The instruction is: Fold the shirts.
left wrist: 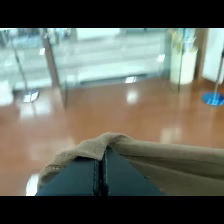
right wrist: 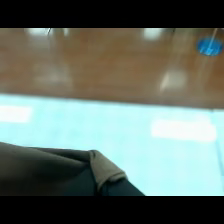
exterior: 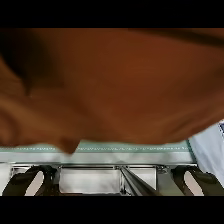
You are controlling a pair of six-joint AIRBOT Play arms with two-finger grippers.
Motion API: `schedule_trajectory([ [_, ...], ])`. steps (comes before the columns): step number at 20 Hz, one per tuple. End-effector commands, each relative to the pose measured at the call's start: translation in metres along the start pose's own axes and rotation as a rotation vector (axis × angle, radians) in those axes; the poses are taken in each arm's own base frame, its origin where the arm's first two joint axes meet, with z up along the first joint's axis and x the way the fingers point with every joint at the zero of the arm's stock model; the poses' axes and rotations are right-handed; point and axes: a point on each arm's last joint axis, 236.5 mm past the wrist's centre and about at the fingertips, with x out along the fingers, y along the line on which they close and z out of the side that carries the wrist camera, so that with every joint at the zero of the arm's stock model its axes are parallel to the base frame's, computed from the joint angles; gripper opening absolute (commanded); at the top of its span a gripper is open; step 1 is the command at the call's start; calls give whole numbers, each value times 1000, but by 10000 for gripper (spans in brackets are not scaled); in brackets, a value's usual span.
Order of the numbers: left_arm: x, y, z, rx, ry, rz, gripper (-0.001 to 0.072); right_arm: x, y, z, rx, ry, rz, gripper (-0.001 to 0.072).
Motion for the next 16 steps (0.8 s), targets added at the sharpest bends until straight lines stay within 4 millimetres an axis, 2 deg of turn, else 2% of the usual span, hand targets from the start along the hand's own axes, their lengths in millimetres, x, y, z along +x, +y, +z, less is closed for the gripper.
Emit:
schedule_trajectory([
  [1, 34, 15, -63, -17, 195, 52, 16, 42, 7, -44, 59, 178, 85, 27],
  [4, 106, 11, -165, -85, 447, 39, 16, 114, -5, -80, 156, 263, 121, 27],
  [6, 155, 7, -227, -133, 554, 33, 16, 167, -18, -105, 211, 327, 129, 27],
  [8, 204, 2, -279, -187, 632, 27, 16, 220, -29, -123, 251, 395, 149, 27],
  [13, 329, -31, -377, -390, 734, -55, 16, 363, -65, -162, 376, 475, 161, 27],
  [16, 385, -42, -418, -460, 800, -82, 16, 434, -88, -174, 413, 494, 151, 27],
])
